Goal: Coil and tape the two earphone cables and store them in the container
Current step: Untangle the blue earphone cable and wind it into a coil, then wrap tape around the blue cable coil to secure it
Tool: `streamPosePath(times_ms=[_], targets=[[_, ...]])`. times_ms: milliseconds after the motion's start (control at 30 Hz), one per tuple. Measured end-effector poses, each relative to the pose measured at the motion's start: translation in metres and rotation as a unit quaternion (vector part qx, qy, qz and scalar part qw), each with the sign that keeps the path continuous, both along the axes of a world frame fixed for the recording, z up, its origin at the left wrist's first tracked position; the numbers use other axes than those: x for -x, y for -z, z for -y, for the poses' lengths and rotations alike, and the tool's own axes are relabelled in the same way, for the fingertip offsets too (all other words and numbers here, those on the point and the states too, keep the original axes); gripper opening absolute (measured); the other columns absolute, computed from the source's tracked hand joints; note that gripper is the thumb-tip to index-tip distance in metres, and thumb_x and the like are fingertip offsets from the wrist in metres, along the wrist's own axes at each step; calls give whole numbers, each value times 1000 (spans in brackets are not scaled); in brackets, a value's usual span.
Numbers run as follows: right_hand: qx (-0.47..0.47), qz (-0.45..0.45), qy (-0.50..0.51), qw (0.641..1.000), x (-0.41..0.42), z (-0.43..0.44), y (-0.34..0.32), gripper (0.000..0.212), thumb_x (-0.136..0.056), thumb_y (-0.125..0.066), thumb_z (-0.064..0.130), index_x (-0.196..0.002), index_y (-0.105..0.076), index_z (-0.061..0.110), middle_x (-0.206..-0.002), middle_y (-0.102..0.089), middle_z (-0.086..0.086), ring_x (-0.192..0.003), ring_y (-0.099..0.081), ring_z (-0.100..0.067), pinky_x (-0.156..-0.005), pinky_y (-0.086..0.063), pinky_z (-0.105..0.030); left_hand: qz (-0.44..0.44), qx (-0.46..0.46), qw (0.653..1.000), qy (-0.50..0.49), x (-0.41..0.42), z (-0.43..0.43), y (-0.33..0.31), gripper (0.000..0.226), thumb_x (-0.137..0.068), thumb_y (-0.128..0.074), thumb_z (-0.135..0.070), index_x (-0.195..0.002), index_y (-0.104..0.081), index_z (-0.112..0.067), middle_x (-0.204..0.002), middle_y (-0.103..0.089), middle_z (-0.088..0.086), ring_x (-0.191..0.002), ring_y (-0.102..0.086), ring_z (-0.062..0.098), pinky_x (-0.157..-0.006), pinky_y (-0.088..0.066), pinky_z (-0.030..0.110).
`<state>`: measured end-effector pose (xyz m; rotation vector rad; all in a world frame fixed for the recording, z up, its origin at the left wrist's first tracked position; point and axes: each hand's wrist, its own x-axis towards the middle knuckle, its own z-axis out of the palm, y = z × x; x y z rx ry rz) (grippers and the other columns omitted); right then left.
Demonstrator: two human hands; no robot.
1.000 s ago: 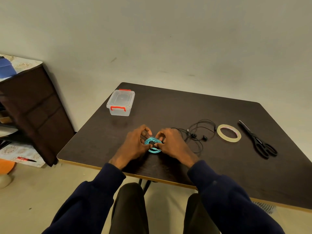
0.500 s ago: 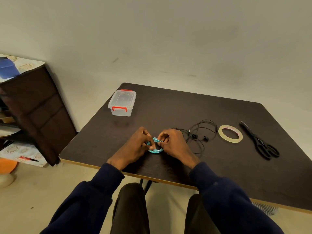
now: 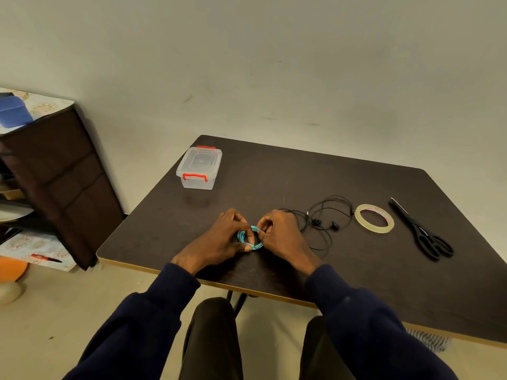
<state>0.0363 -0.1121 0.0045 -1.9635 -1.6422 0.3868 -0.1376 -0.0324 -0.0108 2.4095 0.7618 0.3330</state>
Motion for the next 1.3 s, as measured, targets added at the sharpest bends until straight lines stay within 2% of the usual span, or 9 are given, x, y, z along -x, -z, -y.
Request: streamPosePath(times_ms=[167, 400, 500, 600, 767, 1033, 1200, 1300], targets=[[19, -38, -5, 999, -4, 0, 0, 18, -87, -76, 16, -105, -73, 16, -84, -66, 12, -73, -65, 0, -61, -52, -11, 7, 8, 1000, -8, 5, -1, 1, 24, -82, -77, -36, -104, -68, -39, -121, -46, -11, -116, -41, 8, -101, -46, 34], [11, -29, 14, 999, -5, -2, 5, 36, -86, -78, 20, -119, -65, 16, -100, -58, 8, -82, -56, -1, -65, -44, -12, 29, 17, 999, -18, 6, 2, 1, 29, -82, -78, -34, -108, -66, -40, -126, -45, -11, -120, -41, 7, -102, -44, 31], [-6, -34, 20, 999, -7, -3, 6, 34, -87, -78, 23, -118, -66, 16, -103, -62, 6, -87, -59, -3, -70, -49, -14, 32, 16, 999, -20, 5, 2, 1, 32, -81, -79, -33, -105, -62, -44, -129, -45, -11, -121, -42, 7, -102, -44, 30], [-41, -32, 26, 998, -14, -1, 2, 24, -91, -73, 17, -115, -69, 13, -102, -68, 2, -84, -62, -1, -69, -51, -10, 51, 20, 998, -28, 7, 1, 1, 34, -79, -81, -32, -103, -60, -45, -130, -47, -10, -120, -47, 8, -100, -49, 30], [-105, -15, 24, 994, -30, 6, -3, 20, -91, -69, 2, -109, -73, 10, -104, -71, -1, -83, -60, 4, -73, -48, -2, 129, 21, 990, -60, 5, 2, -5, 26, -81, -79, -22, -102, -66, -27, -120, -55, -9, -110, -57, 8, -90, -57, 32], [-135, 23, 9, 991, -61, 25, -7, 21, -92, -68, 5, -111, -72, 13, -105, -68, 1, -86, -60, 1, -77, -48, -4, 221, 0, 971, -93, -26, 7, -27, 11, -92, -68, -21, -103, -68, -22, -103, -67, -9, -94, -64, 4, -81, -55, 21], [-169, 45, 87, 981, -116, 63, -11, 19, -90, -69, 2, -105, -75, 13, -100, -72, 1, -85, -66, -5, -77, -56, -17, 215, 13, 975, -54, -60, 5, -40, 10, -92, -69, -19, -102, -71, -19, -97, -71, -9, -89, -68, 5, -79, -55, 20], [-169, 67, 156, 971, -155, 86, -14, 19, -89, -67, -1, -100, -76, 11, -98, -72, -1, -84, -65, -8, -75, -50, -10, 200, 48, 978, -22, -97, 11, -45, 11, -90, -72, -17, -101, -72, -18, -95, -73, -6, -84, -70, 8, -76, -56, 19]])
